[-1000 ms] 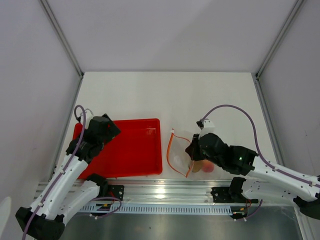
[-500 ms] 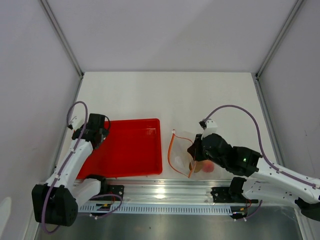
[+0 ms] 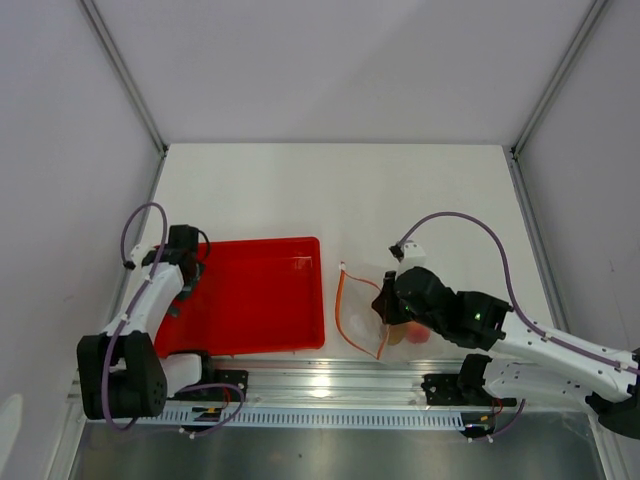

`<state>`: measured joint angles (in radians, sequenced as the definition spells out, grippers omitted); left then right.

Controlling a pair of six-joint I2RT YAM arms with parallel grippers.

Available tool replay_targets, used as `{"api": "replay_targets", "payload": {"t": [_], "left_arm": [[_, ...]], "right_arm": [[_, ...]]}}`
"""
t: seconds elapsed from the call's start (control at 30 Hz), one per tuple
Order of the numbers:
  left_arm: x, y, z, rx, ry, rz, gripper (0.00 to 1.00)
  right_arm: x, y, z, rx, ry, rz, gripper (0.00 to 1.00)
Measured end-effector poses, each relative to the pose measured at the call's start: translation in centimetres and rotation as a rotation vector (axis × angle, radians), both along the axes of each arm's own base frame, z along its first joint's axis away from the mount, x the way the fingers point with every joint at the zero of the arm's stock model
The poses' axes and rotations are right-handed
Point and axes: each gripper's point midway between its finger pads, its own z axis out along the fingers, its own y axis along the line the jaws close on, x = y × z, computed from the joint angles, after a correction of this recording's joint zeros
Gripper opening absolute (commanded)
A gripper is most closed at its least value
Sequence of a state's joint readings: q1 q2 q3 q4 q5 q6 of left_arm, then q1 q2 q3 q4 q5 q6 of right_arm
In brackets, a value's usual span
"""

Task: Place the food in the zip-top bag and seal the zipper
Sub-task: Pick up the fake fruit from the bin.

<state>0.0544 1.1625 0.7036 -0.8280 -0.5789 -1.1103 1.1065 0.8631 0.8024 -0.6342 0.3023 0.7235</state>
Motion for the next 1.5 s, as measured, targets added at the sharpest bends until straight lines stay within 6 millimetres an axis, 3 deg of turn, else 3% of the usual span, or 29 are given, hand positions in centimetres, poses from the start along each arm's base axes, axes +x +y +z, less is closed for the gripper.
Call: {"api": "replay_targets", "payload": {"t": [0.47,1.17,1.5], "left_arm": [[1.6,2.0,-1.9,-0.088,-0.030,0.114,1.00],[3.0,2.5,-1.4,-0.106,-0.106,0.165,0.99],[3.4,2.9,1.5,-0.083,-0.228,0.183,1.00]], "right_arm": [[-0.2,-0.2,-1.3,-0.044,0.039,0.006,0.00],[0.0,-0.2,-2.0,-0.064,0.067,0.001,0.00],[-0.1,-0.1,-2.3,-0.069,0.079,0.008,0.00]]}}
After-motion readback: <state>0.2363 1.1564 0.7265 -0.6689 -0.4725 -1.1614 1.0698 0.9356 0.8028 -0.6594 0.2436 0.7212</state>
